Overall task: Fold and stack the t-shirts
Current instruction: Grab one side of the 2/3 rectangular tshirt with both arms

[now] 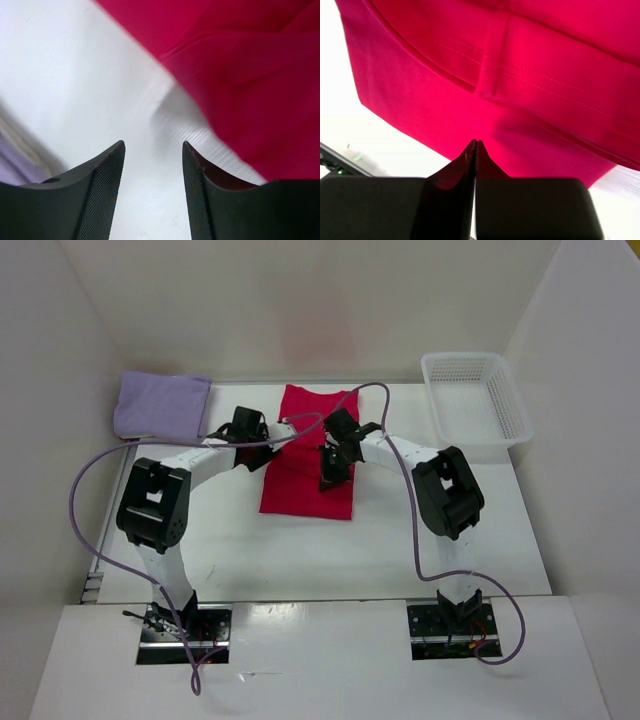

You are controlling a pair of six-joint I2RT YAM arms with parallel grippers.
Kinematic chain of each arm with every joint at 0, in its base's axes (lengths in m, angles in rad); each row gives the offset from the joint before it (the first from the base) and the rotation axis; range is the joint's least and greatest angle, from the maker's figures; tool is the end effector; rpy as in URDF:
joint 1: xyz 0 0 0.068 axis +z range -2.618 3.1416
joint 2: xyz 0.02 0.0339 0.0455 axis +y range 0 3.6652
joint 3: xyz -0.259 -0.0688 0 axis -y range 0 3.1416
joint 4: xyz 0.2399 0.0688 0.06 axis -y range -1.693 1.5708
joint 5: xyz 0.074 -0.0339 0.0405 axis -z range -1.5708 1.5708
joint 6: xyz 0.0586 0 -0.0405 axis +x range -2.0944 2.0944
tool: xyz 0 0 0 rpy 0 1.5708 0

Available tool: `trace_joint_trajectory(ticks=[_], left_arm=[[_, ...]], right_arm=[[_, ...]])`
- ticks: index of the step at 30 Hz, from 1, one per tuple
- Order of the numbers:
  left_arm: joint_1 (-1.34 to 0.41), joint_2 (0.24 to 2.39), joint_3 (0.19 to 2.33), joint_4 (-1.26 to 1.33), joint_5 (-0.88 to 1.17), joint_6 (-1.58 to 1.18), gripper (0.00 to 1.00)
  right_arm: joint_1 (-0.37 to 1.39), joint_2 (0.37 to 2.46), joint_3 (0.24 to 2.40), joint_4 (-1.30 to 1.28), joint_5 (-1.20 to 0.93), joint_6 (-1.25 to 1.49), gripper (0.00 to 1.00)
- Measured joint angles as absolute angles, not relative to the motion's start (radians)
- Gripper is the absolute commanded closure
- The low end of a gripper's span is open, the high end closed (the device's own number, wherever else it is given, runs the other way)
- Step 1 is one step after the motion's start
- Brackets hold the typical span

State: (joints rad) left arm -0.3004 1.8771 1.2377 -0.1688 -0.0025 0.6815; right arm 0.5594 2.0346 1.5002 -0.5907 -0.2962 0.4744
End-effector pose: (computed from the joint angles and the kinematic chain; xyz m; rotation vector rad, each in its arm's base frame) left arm 0.3993 -0.1236 0.1696 1.1243 2.1055 0.1842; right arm 0.3545 0.2421 0.1572 -0.2151 2.8138 0.6817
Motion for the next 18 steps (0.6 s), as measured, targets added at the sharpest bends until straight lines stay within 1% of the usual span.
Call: trace_joint_trajectory(ticks=[4, 8, 18], left_arm=[[-0.258, 1.834, 1.242, -0.199, 0.002, 0.648, 0.43], [-0.237, 1.820, 1.242, -0.220, 0.003, 0.624, 0.43], [-0.239, 1.779, 1.242, -0.292, 0.013, 0.598, 0.43]], right_arm=[[0.573, 2.070, 1.536, -0.596, -0.271, 0.477, 0.99], [0.575, 2.143, 1.623, -0.620, -0.210, 0.473, 0.99], [0.565, 2.367, 2.025, -0.769, -0.036, 0.393, 0.98]])
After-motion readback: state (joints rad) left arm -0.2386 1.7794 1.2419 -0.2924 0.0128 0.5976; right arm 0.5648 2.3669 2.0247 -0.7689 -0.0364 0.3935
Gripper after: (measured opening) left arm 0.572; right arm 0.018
